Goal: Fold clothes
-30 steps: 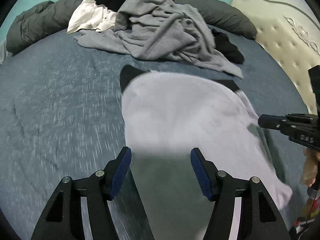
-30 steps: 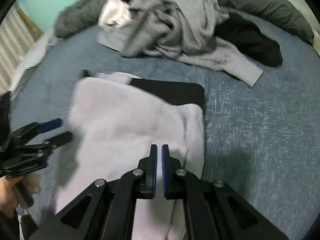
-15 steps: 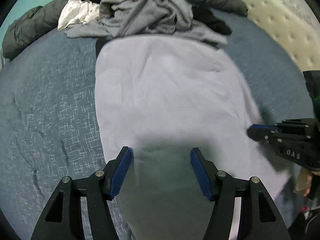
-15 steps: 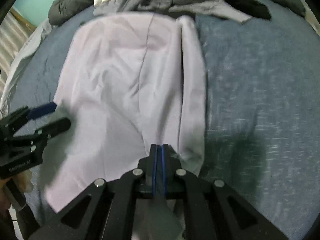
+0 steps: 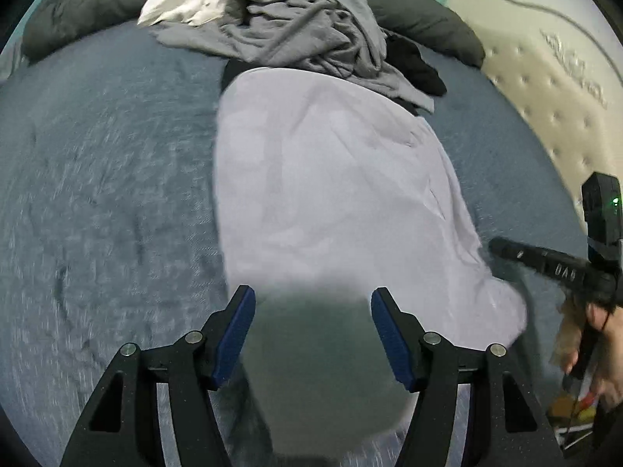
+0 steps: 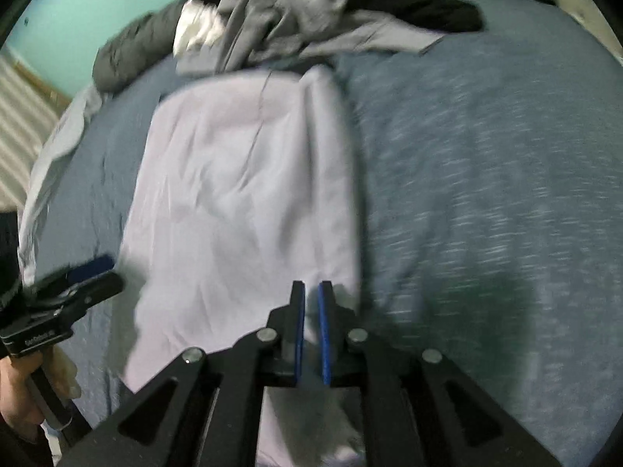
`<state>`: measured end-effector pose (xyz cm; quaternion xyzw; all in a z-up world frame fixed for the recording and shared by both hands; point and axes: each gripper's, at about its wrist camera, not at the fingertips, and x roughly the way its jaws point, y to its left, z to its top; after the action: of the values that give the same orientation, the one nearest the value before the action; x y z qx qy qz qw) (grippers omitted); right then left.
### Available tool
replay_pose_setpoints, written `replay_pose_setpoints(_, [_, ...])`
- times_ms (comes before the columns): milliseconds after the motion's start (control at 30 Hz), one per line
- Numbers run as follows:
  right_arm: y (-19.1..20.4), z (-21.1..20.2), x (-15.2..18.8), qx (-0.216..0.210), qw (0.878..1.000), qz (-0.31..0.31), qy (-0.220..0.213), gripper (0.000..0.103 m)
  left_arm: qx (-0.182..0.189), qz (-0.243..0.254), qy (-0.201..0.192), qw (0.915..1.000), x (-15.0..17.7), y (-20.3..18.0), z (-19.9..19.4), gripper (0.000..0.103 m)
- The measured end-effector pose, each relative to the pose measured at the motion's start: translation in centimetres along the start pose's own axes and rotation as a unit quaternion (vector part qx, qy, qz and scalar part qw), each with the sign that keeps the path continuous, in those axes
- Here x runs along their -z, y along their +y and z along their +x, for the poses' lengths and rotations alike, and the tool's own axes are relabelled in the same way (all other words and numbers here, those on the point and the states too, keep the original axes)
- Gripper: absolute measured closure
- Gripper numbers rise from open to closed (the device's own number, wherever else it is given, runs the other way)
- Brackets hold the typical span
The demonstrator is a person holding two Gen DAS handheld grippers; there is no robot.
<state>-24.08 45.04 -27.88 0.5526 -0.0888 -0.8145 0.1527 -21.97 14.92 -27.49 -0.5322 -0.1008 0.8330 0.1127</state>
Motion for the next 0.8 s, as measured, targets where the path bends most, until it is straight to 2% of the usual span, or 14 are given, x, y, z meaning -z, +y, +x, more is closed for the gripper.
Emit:
replay_pose_setpoints(33, [-0.6, -0.8, 0.0, -0.002, 1.0, 0.008, -0.006, 0.091, 0.006, -0.009, 0.007, 0.9999, 0.6, 0.6, -0.2, 0.023])
replay_pose_setpoints(100, [-1.5, -1.6, 0.2, -0.013, 1.0, 0.018, -0.003, 0.061, 0.011, -0.018, 0.019, 0.9996, 1.8, 1.8, -0.4, 0.023])
replay_pose_setpoints(167, [-2.2, -1.8, 0.7, -0.027, 0.999, 0.024, 0.008, 0.056, 0.005, -0.025, 0.029, 0.9993, 2.8, 2.9, -0.2, 0.022])
replay_pose_setpoints(233, [-2.6, -1.5, 1.3, -0.041, 0.999, 0.026, 0.024, 0.049, 0.017, -0.046, 0.038, 0.9981, 3.7, 4.1, 0.3, 0.022])
replay_pose_setpoints(267, [-2.7, -1.1, 1.7, -0.049, 0.998, 0.027, 0.034, 0.042, 0.022, -0.055, 0.043, 0.9973, 4.1, 4.6, 0.5, 0.022])
replay_pose_setpoints(400, [-2.9, 1.5, 2.9, -0.087, 0.993, 0.041, 0.071, 0.036, 0.044, -0.076, 0.058, 0.9945, 5.4, 5.5, 1.1, 0.022])
replay_pose_setpoints(500, [-2.3, 3.5, 3.8, -0.078, 0.992, 0.032, 0.098, 0.034, 0.068, -0.091, 0.064, 0.9915, 5.8, 5.8, 1.7, 0.022])
replay_pose_setpoints(633, [-2.5, 4.9, 4.2, -0.086, 0.99, 0.041, 0.108, 0.03, 0.096, -0.108, 0.07, 0.987, 6.2, 5.9, 2.3, 0.022])
replay_pose_setpoints(800, [-1.4, 5.7, 4.0, -0.085, 0.99, 0.022, 0.108, 0.03, 0.103, -0.101, 0.075, 0.9866, 6.0, 5.2, 3.4, 0.022])
